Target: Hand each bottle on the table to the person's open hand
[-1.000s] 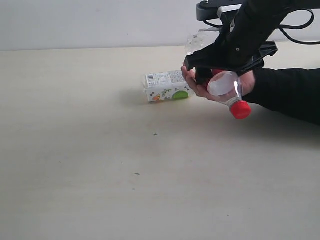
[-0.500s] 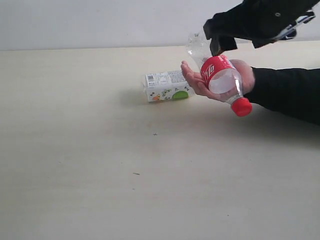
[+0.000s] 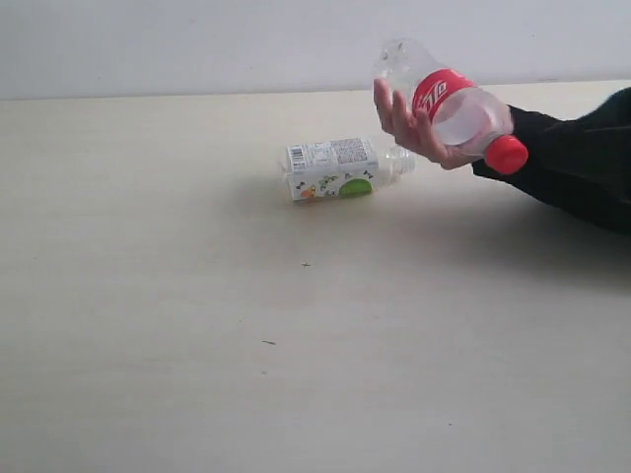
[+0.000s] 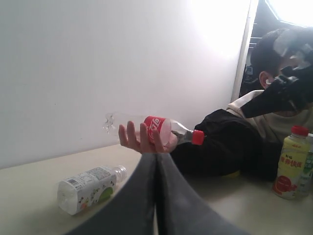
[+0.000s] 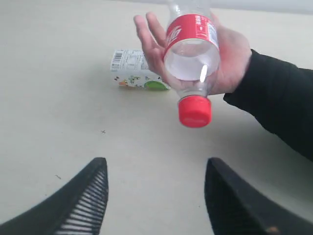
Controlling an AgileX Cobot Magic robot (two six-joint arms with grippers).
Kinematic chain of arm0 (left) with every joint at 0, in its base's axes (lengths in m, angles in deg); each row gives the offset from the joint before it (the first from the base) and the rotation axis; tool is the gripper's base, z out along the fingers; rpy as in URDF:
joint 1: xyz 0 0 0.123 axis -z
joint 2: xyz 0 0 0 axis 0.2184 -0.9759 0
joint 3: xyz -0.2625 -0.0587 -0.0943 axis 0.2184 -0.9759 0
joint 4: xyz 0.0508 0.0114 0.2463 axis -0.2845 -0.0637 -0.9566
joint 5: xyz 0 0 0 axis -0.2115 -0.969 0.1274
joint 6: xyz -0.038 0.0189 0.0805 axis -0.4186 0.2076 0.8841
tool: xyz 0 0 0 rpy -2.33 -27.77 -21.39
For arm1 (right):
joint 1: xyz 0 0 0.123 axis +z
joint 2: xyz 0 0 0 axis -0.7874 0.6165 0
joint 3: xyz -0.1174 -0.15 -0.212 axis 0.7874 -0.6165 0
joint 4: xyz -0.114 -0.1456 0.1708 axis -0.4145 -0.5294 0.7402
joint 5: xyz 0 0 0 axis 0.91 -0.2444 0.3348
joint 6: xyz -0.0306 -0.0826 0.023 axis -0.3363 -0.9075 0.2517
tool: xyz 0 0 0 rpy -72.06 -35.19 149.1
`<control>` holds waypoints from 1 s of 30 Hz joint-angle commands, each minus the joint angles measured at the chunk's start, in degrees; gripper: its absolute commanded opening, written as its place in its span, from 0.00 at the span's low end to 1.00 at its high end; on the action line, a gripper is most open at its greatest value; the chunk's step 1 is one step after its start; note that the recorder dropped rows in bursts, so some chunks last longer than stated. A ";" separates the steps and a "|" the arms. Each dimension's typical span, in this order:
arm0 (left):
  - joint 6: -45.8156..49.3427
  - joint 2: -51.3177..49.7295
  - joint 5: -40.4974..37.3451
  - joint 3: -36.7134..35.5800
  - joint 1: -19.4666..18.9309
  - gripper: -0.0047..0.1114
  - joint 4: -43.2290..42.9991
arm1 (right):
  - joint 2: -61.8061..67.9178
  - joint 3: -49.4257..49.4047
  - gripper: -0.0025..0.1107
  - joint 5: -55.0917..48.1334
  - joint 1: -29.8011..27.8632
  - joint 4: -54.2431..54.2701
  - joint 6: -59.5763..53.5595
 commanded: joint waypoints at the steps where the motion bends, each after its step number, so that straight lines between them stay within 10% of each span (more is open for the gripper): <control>1: -0.17 0.40 0.14 -0.18 0.33 0.04 0.28 | -10.47 -0.54 0.39 -7.58 -0.19 0.43 -2.74; 9: -0.17 0.40 0.14 -0.18 0.33 0.04 0.28 | -30.51 -6.93 0.03 -8.64 -0.19 -0.03 -9.21; 30: -0.17 0.40 0.14 -0.18 0.33 0.04 0.28 | -46.30 -25.02 0.02 22.59 -0.19 -1.58 -12.91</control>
